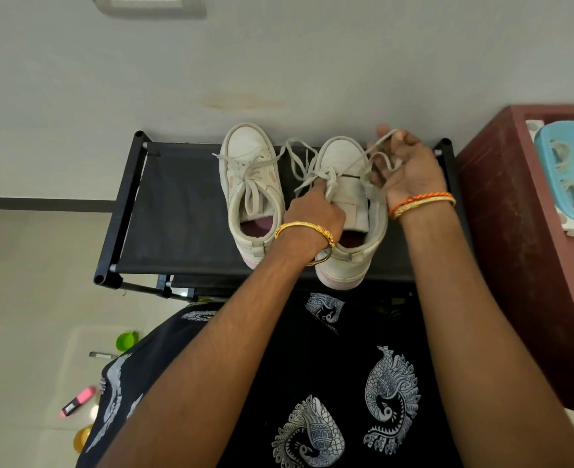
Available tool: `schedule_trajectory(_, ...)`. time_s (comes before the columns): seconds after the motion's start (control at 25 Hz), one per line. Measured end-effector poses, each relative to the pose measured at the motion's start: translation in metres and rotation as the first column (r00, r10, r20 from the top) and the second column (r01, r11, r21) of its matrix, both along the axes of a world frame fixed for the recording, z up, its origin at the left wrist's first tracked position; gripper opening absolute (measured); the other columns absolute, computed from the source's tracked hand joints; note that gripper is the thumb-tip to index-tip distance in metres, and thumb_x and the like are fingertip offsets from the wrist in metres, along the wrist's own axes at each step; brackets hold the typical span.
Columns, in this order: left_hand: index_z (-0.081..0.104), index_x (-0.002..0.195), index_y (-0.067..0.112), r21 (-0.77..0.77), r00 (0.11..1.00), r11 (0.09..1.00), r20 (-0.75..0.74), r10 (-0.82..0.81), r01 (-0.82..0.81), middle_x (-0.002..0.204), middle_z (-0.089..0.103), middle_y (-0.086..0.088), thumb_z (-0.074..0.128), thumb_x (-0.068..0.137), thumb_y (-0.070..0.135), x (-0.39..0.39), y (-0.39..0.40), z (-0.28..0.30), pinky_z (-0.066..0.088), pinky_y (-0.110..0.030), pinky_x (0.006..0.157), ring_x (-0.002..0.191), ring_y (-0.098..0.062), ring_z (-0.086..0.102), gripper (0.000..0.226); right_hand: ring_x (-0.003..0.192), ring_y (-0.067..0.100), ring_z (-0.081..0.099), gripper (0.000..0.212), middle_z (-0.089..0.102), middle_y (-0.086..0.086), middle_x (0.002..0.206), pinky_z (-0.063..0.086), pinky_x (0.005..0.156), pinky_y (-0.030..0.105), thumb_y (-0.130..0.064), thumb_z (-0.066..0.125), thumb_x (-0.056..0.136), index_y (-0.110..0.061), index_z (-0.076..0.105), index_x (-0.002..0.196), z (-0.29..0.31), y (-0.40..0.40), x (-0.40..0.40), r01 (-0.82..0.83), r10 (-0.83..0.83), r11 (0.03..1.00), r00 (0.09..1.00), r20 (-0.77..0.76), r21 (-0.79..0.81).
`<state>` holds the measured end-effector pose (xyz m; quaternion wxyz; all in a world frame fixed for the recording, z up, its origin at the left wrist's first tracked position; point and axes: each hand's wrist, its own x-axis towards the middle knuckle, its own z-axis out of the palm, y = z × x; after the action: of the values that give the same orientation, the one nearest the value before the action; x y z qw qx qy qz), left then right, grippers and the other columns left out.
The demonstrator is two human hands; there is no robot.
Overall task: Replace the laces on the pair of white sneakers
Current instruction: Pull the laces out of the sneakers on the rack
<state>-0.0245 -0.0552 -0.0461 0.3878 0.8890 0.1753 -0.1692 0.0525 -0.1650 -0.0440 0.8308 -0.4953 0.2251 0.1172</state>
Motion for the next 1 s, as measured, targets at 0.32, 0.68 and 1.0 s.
schedule_trajectory(0.32,0.033,0.142,0.021,-0.012,1.000,1.000,-0.017,-0.015,0.015,0.114,0.060,-0.012,0.039,0.091,0.017,0.003,0.003,0.000,0.039,-0.031,0.076,0.096,-0.030,0.054,0.051,0.079,0.013,0.049,0.007,0.049,-0.007,0.075,0.041,0.080,0.031,-0.018,0.063,0.083,-0.020,0.070,0.085,-0.001,0.009,-0.011,-0.143,0.662,0.251,0.747,0.062,-0.957)
schedule_trajectory(0.68,0.035,0.139,0.018,-0.015,1.000,1.000,-0.018,-0.006,0.006,0.113,0.060,-0.014,0.038,0.092,0.020,0.003,0.002,-0.002,0.044,-0.035,0.081,0.098,-0.032,0.056,0.047,0.107,0.021,0.046,0.006,0.049,0.000,0.105,0.027,0.093,0.035,-0.019,0.065,0.085,-0.019,0.069,0.089,-0.010,0.013,-0.018,-0.069,0.672,0.027,0.740,-0.034,-0.997)
schedule_trajectory(1.0,0.032,0.144,0.024,-0.034,1.000,0.999,-0.013,0.007,-0.007,0.119,0.059,-0.011,0.038,0.093,0.019,0.002,0.002,-0.003,0.042,-0.033,0.082,0.102,-0.031,0.056,0.051,0.063,0.007,0.050,0.022,0.057,0.001,0.073,0.043,0.053,0.015,-0.006,0.061,0.084,-0.021,0.056,0.068,-0.007,0.007,-0.004,-0.110,0.235,0.864,0.951,0.201,-0.491)
